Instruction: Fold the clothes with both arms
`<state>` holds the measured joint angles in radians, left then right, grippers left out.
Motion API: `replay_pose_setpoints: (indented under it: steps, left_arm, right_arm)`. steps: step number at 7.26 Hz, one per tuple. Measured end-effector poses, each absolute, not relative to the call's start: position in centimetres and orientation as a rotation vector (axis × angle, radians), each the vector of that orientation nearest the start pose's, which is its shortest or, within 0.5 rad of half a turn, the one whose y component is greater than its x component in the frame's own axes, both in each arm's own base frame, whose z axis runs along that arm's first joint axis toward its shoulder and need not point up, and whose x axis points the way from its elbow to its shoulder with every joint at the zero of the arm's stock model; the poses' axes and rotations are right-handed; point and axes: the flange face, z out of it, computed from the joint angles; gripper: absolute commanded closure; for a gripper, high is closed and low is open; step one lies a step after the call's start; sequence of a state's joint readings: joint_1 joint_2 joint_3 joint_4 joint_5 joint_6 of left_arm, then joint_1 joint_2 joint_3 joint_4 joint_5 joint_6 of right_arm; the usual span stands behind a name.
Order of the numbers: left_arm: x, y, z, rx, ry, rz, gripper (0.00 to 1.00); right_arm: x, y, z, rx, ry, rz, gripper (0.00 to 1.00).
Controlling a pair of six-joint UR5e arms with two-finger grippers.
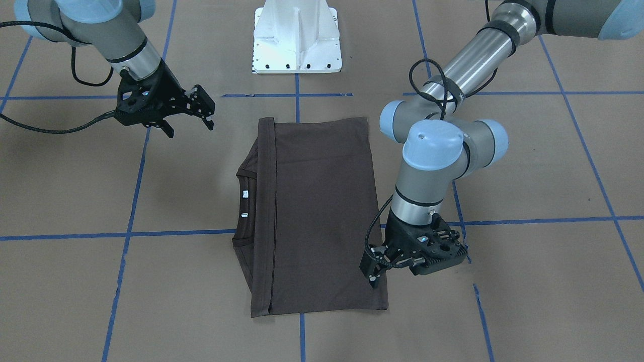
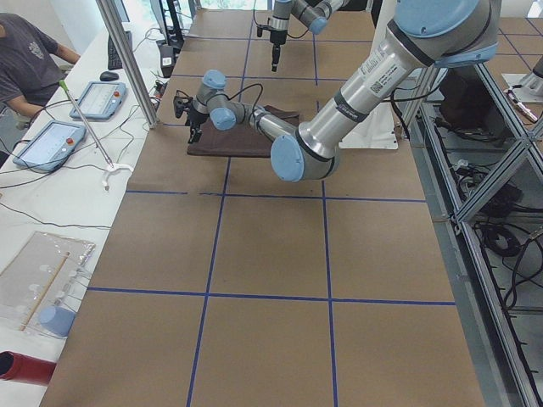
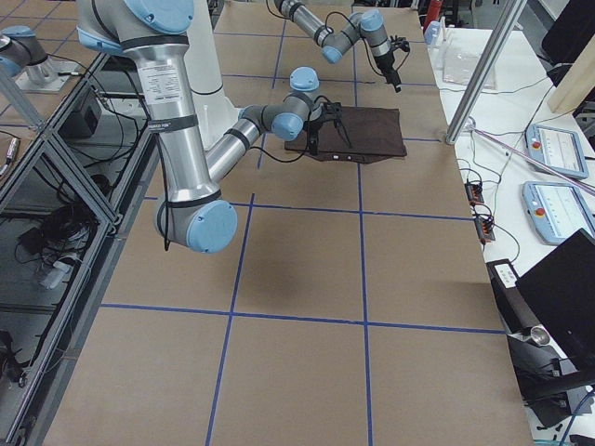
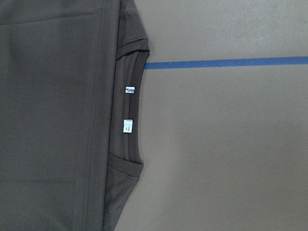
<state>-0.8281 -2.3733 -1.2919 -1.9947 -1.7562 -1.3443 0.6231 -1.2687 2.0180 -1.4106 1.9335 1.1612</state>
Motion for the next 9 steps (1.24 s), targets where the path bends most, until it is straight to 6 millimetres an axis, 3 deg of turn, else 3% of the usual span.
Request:
replay_pose_setpoints:
  steps: [2,4,6,9]
  left_arm:
    - [39.7,-58.9,22.5,0.279,0.920,-0.388,0.00]
    - [37.8,-55.1,22.6,0.253,0.951,-0.349,0.00]
    - [36.3,-53.1,24.0,0.246,0.951,-0.338,0.00]
    - [36.0,-52.2,24.5,0.243,0.951,-0.334,0.00]
  right_arm:
    - [-44.4,-37.9,25.8,0.174,-0.813,0.005,0.00]
    - [-49.6,-36.7,24.8,0.189,-0.708,-0.021,0.00]
    - [-54.9,-35.9,23.7,0.197,-0.613,-0.045,0.00]
    - [-59.7,-34.4,23.2,0.162,-0.548,-0.061,0.00]
